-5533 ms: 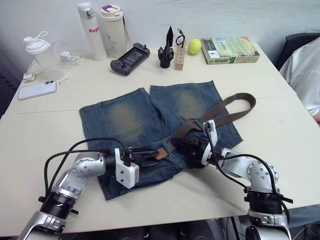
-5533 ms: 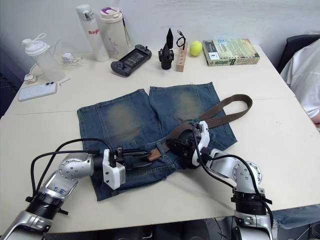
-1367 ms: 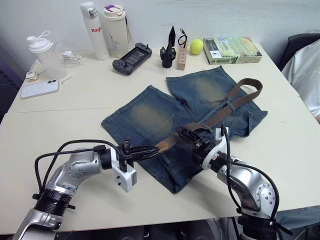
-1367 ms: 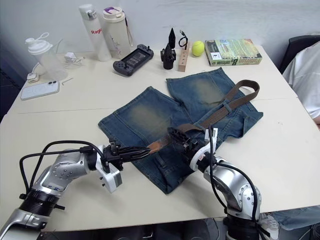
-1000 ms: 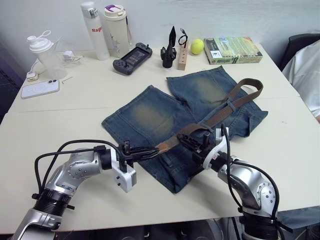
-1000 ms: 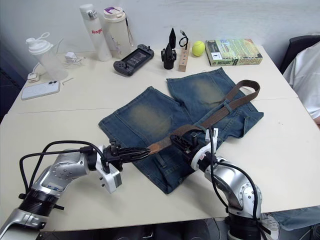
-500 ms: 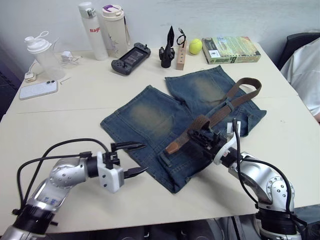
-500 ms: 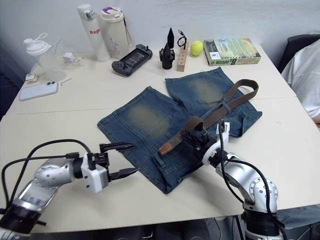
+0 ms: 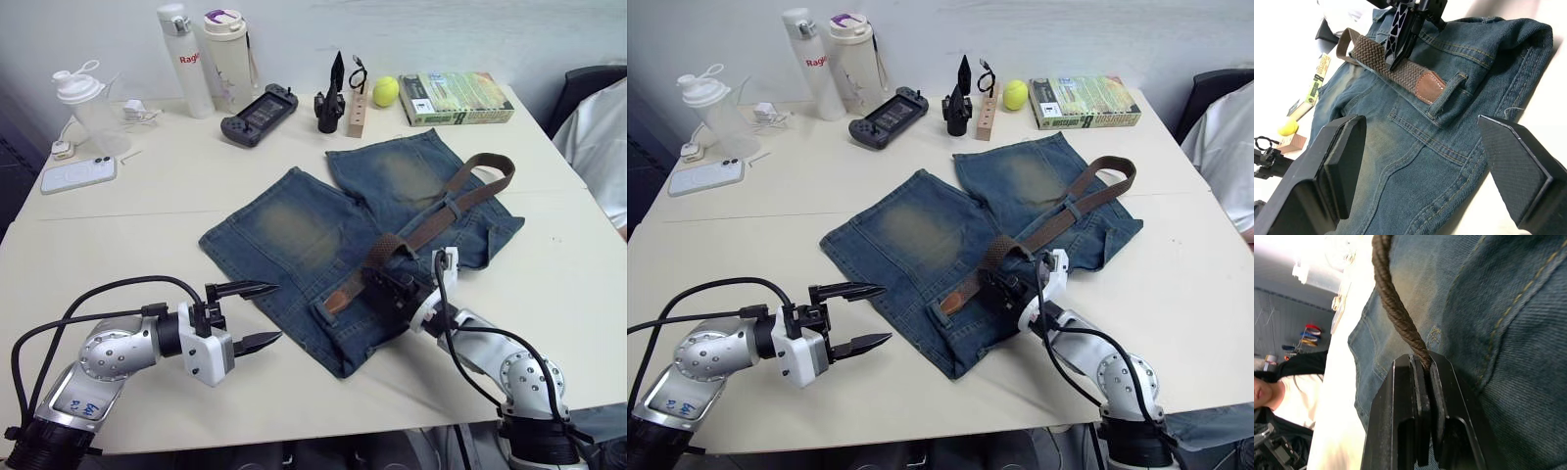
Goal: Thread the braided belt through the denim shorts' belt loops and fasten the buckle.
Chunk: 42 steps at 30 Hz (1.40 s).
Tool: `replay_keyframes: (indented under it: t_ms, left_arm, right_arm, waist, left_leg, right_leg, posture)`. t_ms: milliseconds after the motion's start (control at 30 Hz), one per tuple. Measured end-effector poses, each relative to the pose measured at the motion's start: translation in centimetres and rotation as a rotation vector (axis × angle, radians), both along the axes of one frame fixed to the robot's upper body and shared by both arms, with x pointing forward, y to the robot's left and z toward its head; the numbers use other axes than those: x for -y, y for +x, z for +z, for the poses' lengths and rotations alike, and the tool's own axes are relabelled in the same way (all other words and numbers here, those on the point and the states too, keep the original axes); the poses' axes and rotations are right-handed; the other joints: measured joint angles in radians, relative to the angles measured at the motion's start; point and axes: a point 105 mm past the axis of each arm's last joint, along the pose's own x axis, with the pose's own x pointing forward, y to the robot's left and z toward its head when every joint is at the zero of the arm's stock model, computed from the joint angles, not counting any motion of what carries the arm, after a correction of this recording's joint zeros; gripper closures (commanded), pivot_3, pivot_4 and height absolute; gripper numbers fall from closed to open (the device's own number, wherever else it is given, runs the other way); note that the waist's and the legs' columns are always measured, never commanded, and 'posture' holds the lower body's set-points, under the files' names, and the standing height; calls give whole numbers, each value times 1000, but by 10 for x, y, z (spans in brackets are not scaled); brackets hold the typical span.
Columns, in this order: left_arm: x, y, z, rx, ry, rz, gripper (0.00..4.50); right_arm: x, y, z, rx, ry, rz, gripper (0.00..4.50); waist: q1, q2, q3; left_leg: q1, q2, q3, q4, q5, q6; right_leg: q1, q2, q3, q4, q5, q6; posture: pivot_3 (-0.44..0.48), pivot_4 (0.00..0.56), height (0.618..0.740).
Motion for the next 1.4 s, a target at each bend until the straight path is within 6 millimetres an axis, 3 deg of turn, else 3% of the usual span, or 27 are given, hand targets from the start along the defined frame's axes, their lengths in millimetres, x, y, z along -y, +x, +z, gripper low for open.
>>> replay_keyframes:
  t_ms: [400,667,1000,1400]
  left_arm:
    - [2,-3,-2,37,42,-35,518]
    - [3,-3,-29,128,145,-88,518]
    - [13,2,-36,201,128,-91,518]
    - [19,5,-42,150,96,-77,518]
  right_arm:
    - [-27,-11,-8,4,-60,137,4500]
    - [-49,-8,-11,-31,-124,235,4500]
    - [-60,-9,-12,-46,-128,278,4500]
    - [-62,-9,-11,-55,-125,279,4500]
  waist:
    - [-3,-1,-1]
    - [-25,-8,-7]
    - [-29,-9,-8]
    - [-29,-9,-8]
  left_leg:
    - [1,2,0,0,-1,-2]
    - [5,6,3,-1,-3,-4]
    - [15,14,14,-2,-9,-7]
    - [16,18,15,-2,-11,-11]
  right_leg:
    - [0,0,0,0,0,0]
    - [1,0,-1,1,-1,-3]
    - [3,0,-3,4,-3,-7]
    - [2,1,-3,5,-6,-14]
  posture:
    - [0,150,720]
    - [0,150,720]
    - [0,150,720]
    - [0,150,720]
